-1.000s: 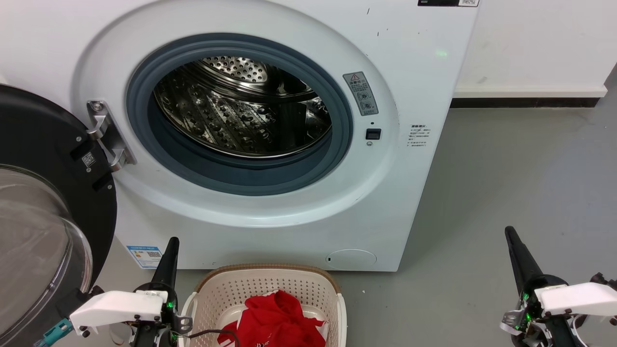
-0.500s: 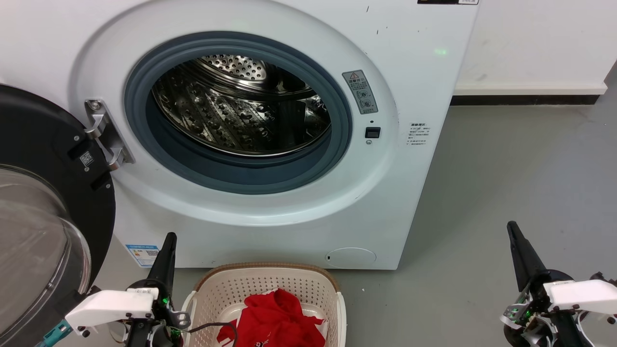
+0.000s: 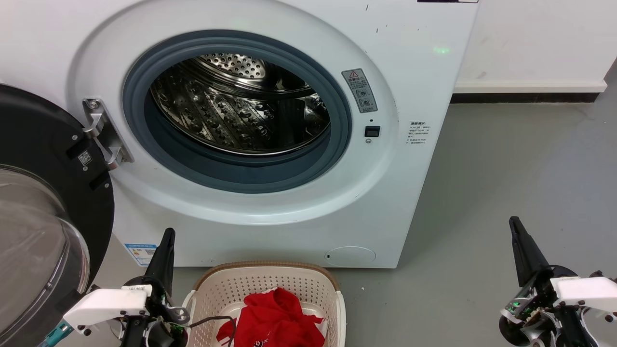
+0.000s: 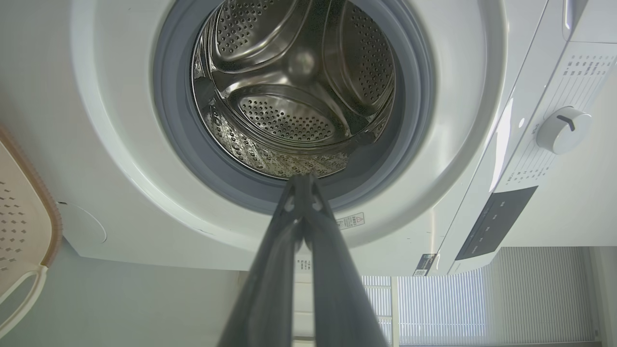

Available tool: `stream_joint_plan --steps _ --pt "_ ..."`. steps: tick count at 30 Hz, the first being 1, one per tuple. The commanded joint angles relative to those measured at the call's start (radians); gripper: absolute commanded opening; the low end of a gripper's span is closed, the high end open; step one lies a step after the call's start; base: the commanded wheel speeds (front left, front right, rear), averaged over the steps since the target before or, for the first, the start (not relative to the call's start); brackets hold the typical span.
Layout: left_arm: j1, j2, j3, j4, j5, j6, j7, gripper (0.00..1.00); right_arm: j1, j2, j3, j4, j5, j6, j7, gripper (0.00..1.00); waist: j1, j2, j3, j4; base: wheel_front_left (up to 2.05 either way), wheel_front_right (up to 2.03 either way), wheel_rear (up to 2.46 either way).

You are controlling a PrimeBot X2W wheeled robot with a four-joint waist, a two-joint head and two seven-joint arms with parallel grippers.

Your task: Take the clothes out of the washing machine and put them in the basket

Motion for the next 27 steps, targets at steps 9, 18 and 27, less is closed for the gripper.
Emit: stream_joint_plan --steps 9,18,27 --pt "-0.006 -0.003 0.003 0.0 -0.001 -0.004 0.002 0.0 -0.013 -0.001 -0.002 0.002 0.003 0.0 0.001 0.0 0.0 0.0 0.0 0.0 0.0 0.0 0.0" --pt "-0.006 -0.003 0.003 0.0 -0.001 -0.004 0.002 0.0 -0.013 -0.001 -0.002 0.002 0.003 0.0 0.001 0.0 0.0 0.0 0.0 0.0 0.0 0.0 0.0" --pt "-0.006 -0.003 0.003 0.0 -0.001 -0.004 0.002 0.0 -0.013 -0.001 -0.002 0.002 0.003 0.0 0.001 0.0 0.0 0.0 0.0 0.0 0.0 0.0 0.0"
